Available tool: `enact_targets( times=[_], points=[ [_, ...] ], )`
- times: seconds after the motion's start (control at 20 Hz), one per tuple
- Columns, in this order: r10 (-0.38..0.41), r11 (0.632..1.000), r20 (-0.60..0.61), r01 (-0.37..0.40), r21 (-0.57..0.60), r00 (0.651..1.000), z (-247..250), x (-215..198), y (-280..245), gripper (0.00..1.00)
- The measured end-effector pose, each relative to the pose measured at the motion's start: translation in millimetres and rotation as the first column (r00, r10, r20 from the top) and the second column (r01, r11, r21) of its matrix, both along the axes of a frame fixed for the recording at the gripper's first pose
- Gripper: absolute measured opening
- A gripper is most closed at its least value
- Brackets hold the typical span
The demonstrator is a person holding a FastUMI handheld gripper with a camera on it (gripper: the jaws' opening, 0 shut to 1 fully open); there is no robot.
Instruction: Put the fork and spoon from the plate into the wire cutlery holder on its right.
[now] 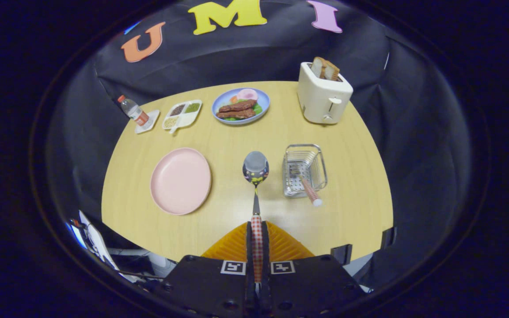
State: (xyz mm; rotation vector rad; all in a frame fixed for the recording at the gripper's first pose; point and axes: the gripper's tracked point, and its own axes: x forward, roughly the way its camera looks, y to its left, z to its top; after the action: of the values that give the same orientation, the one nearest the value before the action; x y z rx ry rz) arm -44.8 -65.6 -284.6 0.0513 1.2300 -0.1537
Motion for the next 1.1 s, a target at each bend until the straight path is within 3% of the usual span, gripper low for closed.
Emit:
enact_targets(
  times=[0.3,0.45,0.65,0.9,1.1],
  points=[
    [0.068,0.998,-0.114,-0.067,0.013,0.991,17,6,-56,0.06],
    [0.062,0.998,-0.207,-0.058,0.024,0.976,20,15,-81,0.06],
    [0.062,0.997,-0.381,-0.035,0.075,0.923,12,19,-93,0.06],
    [0.086,0.995,-0.484,-0.047,0.091,0.871,7,36,-101,0.06],
    [0.069,0.994,-0.56,-0.011,0.107,0.826,-9,49,-93,0.07]
  ],
)
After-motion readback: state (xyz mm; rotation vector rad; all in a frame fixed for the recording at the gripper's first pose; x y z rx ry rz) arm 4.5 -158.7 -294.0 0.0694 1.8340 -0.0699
